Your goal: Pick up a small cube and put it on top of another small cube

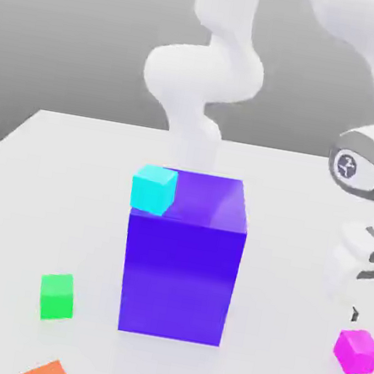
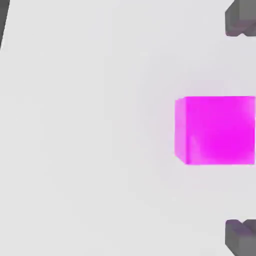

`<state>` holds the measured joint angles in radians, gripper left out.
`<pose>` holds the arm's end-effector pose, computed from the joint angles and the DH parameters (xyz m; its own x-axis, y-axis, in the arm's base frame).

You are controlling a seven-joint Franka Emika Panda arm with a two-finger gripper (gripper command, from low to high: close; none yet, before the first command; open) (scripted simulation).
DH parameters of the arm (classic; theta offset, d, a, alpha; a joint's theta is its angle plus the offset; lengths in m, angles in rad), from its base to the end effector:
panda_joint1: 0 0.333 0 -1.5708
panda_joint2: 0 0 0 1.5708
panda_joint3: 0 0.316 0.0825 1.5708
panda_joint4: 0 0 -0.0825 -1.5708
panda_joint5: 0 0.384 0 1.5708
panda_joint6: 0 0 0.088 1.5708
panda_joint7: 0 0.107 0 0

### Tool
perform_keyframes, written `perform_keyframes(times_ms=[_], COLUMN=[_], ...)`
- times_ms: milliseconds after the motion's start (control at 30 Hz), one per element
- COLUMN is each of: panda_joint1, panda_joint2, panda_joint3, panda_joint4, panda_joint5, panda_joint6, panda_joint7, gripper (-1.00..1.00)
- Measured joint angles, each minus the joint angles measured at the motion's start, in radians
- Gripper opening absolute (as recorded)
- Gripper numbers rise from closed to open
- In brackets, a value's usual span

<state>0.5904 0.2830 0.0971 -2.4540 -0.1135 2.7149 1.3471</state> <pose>0.3671 0.3095 0.1846 0.8476 -0.5305 0.0128 -0.5306 -0.8473 0.0238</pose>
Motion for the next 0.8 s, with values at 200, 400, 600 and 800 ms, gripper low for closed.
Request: perform_keyframes(times_ms=[200, 400, 600, 800], panda_joint1=[0.040, 0.058, 0.058, 0.036], panda_joint2=[0.069, 0.122, 0.161, 0.180], panda_joint3=[-0.054, -0.077, -0.076, -0.048], panda_joint4=[0.021, 0.035, 0.041, 0.039], panda_joint5=[-0.083, -0.114, -0.114, -0.091], panda_joint6=[0.000, 0.018, 0.055, 0.107], panda_joint7=[0.065, 0.088, 0.089, 0.073], gripper=[0.00, 0.00, 0.00, 0.00])
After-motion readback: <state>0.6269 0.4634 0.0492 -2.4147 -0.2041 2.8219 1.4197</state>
